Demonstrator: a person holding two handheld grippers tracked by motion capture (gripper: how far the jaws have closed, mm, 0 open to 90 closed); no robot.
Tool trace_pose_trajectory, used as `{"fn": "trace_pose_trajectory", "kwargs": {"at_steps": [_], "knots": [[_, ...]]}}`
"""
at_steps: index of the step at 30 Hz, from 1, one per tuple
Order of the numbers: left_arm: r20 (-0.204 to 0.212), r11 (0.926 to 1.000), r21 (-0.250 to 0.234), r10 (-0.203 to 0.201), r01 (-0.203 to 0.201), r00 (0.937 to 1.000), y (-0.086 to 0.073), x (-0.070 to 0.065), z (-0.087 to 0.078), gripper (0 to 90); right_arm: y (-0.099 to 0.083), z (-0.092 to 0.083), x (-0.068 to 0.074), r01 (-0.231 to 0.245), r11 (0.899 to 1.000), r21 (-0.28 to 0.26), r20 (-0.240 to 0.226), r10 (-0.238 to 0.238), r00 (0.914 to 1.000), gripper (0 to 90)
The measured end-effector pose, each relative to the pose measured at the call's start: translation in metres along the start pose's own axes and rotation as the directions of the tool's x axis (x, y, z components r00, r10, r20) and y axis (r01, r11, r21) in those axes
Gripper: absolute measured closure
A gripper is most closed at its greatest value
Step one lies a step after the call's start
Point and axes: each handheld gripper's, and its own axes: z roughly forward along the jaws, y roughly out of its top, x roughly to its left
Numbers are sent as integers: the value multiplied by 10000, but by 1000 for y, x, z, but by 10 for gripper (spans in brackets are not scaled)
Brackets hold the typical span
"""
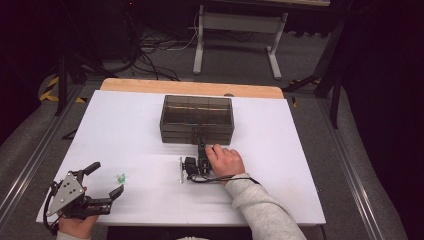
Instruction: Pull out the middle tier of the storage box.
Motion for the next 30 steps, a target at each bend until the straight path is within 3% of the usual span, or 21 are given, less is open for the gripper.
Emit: {"fn": "trace_pose_trajectory", "kwargs": {"at_steps": [22, 30], "knots": [[29, 10000, 2, -16, 16, 10000, 0, -1, 2, 15, 0, -19, -4, -150, 9997, -211, -369, 142, 9992, 809], [46, 10000, 0, 15, -15, 10000, 0, 0, 2, 15, -2, -21, -5, -451, 9983, -380, -459, 434, 9980, 718]]}}
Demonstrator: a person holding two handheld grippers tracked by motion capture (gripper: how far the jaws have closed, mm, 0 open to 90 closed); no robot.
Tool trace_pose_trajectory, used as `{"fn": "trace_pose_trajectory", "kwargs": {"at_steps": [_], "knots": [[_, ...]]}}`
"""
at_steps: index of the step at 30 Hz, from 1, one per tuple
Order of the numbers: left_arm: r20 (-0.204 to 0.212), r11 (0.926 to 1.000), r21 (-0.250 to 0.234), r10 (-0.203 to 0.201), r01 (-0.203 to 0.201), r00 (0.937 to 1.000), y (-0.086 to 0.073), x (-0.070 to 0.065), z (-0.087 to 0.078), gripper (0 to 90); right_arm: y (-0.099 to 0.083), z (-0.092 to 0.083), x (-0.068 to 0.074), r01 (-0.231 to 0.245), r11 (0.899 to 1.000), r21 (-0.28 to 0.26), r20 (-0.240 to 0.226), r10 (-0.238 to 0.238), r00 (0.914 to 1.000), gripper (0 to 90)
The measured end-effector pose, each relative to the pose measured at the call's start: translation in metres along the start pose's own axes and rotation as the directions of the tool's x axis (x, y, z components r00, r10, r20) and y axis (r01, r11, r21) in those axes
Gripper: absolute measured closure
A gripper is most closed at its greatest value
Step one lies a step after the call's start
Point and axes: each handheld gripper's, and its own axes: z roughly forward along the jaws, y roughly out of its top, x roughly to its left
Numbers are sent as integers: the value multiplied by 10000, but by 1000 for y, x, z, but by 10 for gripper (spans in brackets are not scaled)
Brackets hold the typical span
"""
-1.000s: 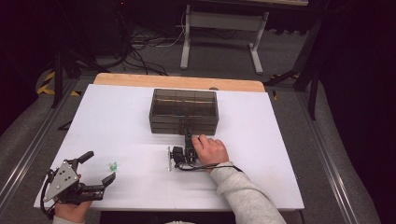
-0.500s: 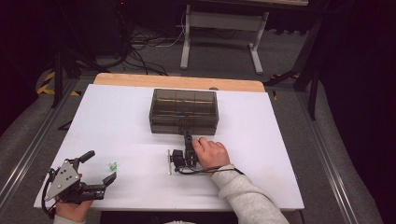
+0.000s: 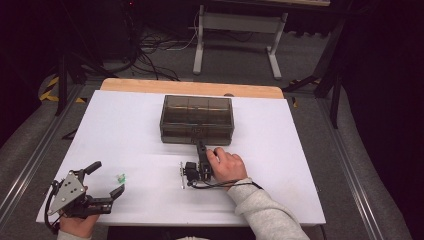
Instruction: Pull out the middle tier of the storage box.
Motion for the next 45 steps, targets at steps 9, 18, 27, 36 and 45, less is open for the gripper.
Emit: {"fn": "trace_pose_trajectory", "kwargs": {"at_steps": [9, 18, 27, 36, 45], "knots": [[3, 10000, -4, 1, -1, 10000, 0, 0, 0, 14, -2, -7, -5, -296, 9992, -285, 5, 296, 9996, 652], [11, 10000, -4, -1, 1, 10000, 0, 0, 1, 15, -4, -11, -8, -581, 9965, -595, -52, 579, 9983, 570], [32, 10000, 8, 16, -16, 10000, 0, 0, 1, 14, -5, -19, -16, -1134, 9885, -1003, -86, 1131, 9935, 546], [17, 10000, 8, -3, 3, 10000, 0, 0, 1, 15, -12, -25, -28, -2147, 9646, -1530, -555, 2085, 9764, 482], [19, 10000, 13, 22, -22, 10000, 0, -1, 1, 15, -24, -36, -42, -3703, 9019, -2226, -1367, 3471, 9278, 396]]}}
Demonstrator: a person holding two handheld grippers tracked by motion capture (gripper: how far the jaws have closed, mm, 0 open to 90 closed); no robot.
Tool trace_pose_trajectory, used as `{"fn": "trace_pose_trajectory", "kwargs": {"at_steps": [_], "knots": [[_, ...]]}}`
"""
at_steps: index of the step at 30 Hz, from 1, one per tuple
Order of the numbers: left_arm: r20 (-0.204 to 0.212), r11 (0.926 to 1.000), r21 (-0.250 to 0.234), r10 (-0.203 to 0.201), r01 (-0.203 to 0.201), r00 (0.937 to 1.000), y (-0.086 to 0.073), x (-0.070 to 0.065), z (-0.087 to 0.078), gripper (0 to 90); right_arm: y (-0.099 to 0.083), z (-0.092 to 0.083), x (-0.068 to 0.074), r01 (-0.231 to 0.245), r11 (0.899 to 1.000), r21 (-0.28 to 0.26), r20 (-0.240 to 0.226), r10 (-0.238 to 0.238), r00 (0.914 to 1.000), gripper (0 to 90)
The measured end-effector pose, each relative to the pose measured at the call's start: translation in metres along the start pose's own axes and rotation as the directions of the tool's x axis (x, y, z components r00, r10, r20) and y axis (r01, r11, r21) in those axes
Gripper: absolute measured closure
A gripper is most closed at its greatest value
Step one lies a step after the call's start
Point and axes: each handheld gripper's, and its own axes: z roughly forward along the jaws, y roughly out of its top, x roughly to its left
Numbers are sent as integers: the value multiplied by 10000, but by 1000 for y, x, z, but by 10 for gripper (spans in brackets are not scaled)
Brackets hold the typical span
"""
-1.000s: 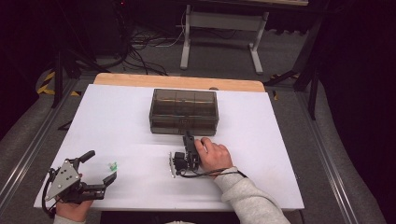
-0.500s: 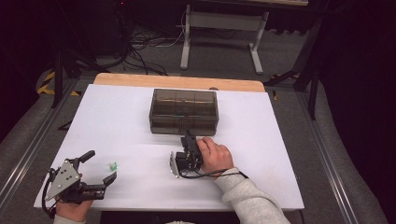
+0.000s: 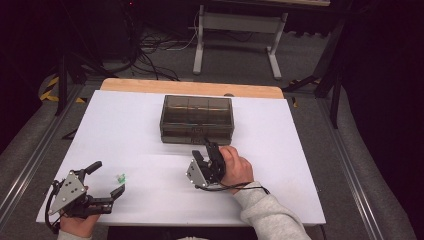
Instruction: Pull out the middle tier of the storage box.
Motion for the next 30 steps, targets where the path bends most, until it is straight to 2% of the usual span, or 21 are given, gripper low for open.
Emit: {"fn": "trace_pose_trajectory", "kwargs": {"at_steps": [2, 4, 8, 10, 13, 15, 16, 18, 19, 20, 21, 22, 24, 25, 26, 27, 30], "knots": [[2, 10000, -11, -4, 4, 10000, 0, 0, 0, 15, 0, -1, -1, -88, 10000, -22, -15, 88, 10000, 391], [1, 10000, -11, -6, 6, 10000, 0, 0, 0, 15, -2, -4, -5, -409, 9991, -145, -300, 405, 9987, 392], [38, 10000, 6, -11, 11, 10000, 0, 0, 1, 15, -5, -9, -12, -1186, 9923, -364, -784, 1155, 9902, 374], [24, 10000, 6, -30, 30, 10000, 0, 0, 1, 15, -6, -9, -15, -1268, 9909, -456, -967, 1219, 9878, 371], [25, 10000, 31, -6, 6, 10000, 0, 0, 1, 15, -7, -12, -19, -1660, 9844, -583, -1324, 1572, 9787, 363], [24, 10000, 44, -6, 6, 10000, 0, 0, 1, 16, -8, -14, -22, -1959, 9776, -770, -1729, 1804, 9683, 349], [24, 10000, 44, -6, 6, 10000, 0, 0, 1, 16, -8, -14, -22, -1959, 9776, -770, -1729, 1804, 9683, 349], [10, 10000, 35, -35, 35, 10000, 0, -1, 1, 16, -9, -15, -26, -2181, 9712, -962, -2045, 1952, 9592, 340], [10, 10000, 40, -32, 32, 10000, 0, -1, 1, 16, -9, -16, -27, -2309, 9675, -1028, -2205, 2042, 9538, 336], [19, 10000, 44, -17, 17, 10000, 0, 0, 1, 16, -10, -17, -31, -2554, 9600, -1146, -2559, 2199, 9414, 330], [20, 10000, 42, -21, 21, 10000, 0, 0, 1, 16, -10, -17, -32, -2737, 9546, -1174, -2750, 2336, 9326, 329], [20, 10000, 42, -21, 21, 10000, 0, 0, 1, 16, -10, -17, -32, -2737, 9546, -1174, -2750, 2336, 9326, 329], [18, 10000, 46, -18, 18, 10000, 0, 0, 1, 16, -12, -16, -36, -3040, 9452, -1193, -3169, 2539, 9138, 318], [18, 10000, 43, -25, 25, 10000, 0, 0, 1, 16, -12, -16, -38, -3209, 9396, -1189, -3365, 2659, 9033, 315], [-24, 10000, 50, 66, -66, 10000, 0, 0, 1, 16, -14, -16, -41, -3515, 9282, -1220, -3804, 2834, 8803, 308], [-24, 10000, 50, 66, -66, 10000, 0, 0, 1, 16, -14, -16, -41, -3515, 9282, -1220, -3804, 2834, 8803, 308], [-18, 10000, 50, 59, -59, 10000, -1, 0, 1, 16, -16, -15, -47, -4011, 9088, -1149, -4408, 3152, 8404, 291]]}}
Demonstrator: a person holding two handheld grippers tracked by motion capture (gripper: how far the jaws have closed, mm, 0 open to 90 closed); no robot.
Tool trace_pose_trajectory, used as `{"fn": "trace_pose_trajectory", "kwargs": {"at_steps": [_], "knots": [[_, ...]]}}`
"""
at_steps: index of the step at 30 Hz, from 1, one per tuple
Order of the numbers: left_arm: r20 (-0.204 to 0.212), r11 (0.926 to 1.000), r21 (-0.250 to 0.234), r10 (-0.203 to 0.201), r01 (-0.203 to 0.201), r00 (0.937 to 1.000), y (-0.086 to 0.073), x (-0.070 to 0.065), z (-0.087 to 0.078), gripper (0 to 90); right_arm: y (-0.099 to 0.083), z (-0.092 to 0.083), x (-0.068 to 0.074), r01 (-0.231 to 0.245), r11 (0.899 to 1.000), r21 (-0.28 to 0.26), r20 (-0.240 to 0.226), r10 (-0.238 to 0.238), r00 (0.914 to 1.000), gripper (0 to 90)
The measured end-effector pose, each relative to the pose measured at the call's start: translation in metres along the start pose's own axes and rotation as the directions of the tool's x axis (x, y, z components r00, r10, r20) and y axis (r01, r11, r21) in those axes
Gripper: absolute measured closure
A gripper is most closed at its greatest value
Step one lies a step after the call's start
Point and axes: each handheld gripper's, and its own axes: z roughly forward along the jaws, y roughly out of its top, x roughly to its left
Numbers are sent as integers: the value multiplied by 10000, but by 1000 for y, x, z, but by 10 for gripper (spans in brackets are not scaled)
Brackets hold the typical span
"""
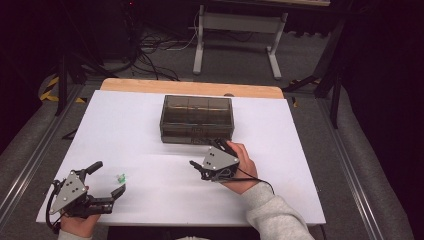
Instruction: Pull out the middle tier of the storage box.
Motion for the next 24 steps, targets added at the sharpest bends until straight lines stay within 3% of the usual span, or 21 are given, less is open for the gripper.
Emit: {"fn": "trace_pose_trajectory", "kwargs": {"at_steps": [3, 4, 5, 7, 10, 11, 14, 17, 24], "knots": [[4, 10000, -3, 4, -4, 10000, 0, 0, 0, 16, -1, 0, -7, -635, 9980, -68, -741, 628, 9953, 268], [2, 10000, 1, 6, -6, 10000, 0, 0, 0, 16, -2, 0, -11, -933, 9956, -86, -1096, 918, 9897, 264], [2, 10000, 1, 6, -6, 10000, 0, 0, 0, 16, -2, 0, -11, -933, 9956, -86, -1096, 918, 9897, 264], [5, 10000, 4, 11, -11, 10000, 0, 0, 0, 16, -3, 0, -18, -1395, 9902, -4, -1608, 1377, 9773, 261], [9, 10000, 1, 16, -16, 10000, 0, 0, 0, 16, -3, 1, -22, -1549, 9878, 129, -1824, 1546, 9710, 262], [10, 10000, 1, 18, -18, 10000, 0, 0, 0, 16, -3, 1, -26, -1690, 9853, 265, -2025, 1708, 9643, 266], [9, 10000, 0, 21, -21, 10000, 0, 0, 0, 16, -1, 2, -29, -1731, 9840, 413, -2169, 1779, 9598, 273], [1, 10000, -3, 29, -29, 10000, 0, 0, 0, 16, 1, 5, -37, -1834, 9803, 730, -2470, 1959, 9490, 275], [9, 10000, -13, 34, -34, 10000, 0, 0, -1, 16, 1, 12, -47, -1713, 9786, 1142, -2569, 1956, 9464, 289]]}}
